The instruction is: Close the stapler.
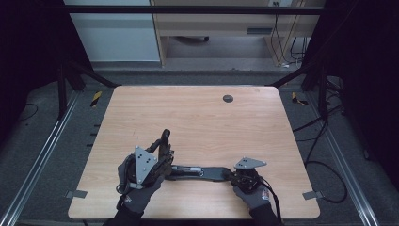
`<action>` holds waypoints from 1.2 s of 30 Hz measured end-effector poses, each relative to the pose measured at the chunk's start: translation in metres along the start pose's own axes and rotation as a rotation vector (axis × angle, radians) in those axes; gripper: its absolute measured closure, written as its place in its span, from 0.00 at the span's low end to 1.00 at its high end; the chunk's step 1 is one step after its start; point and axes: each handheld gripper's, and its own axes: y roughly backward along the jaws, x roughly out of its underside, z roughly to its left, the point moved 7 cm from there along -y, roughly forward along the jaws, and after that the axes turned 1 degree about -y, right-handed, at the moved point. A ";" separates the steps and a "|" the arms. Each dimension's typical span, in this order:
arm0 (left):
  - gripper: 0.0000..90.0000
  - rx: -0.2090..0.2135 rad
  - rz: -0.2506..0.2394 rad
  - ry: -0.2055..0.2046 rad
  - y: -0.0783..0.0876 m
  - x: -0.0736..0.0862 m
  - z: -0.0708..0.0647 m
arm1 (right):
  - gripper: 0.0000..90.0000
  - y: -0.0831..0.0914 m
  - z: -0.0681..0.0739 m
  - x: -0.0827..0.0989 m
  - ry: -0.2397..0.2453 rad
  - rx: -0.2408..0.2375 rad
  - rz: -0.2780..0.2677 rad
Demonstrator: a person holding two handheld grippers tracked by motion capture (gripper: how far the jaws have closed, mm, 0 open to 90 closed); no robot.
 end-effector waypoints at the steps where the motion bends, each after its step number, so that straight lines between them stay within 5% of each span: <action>1: 0.69 -0.001 0.001 -0.005 0.000 0.000 -0.001 | 1.00 0.000 0.000 0.000 0.000 0.000 0.000; 5: 0.69 0.001 0.007 -0.025 -0.003 -0.002 -0.006 | 1.00 0.000 0.000 0.000 -0.003 -0.002 0.001; 12: 0.69 -0.023 0.017 -0.121 -0.010 -0.004 -0.023 | 1.00 0.000 0.000 0.000 -0.001 -0.002 -0.002; 23: 0.69 -0.038 0.022 -0.160 -0.014 -0.005 -0.034 | 1.00 -0.001 0.000 0.000 0.003 -0.002 -0.005; 36: 0.70 -0.084 0.022 -0.267 -0.021 -0.004 -0.051 | 1.00 -0.001 0.000 0.000 -0.001 -0.002 -0.006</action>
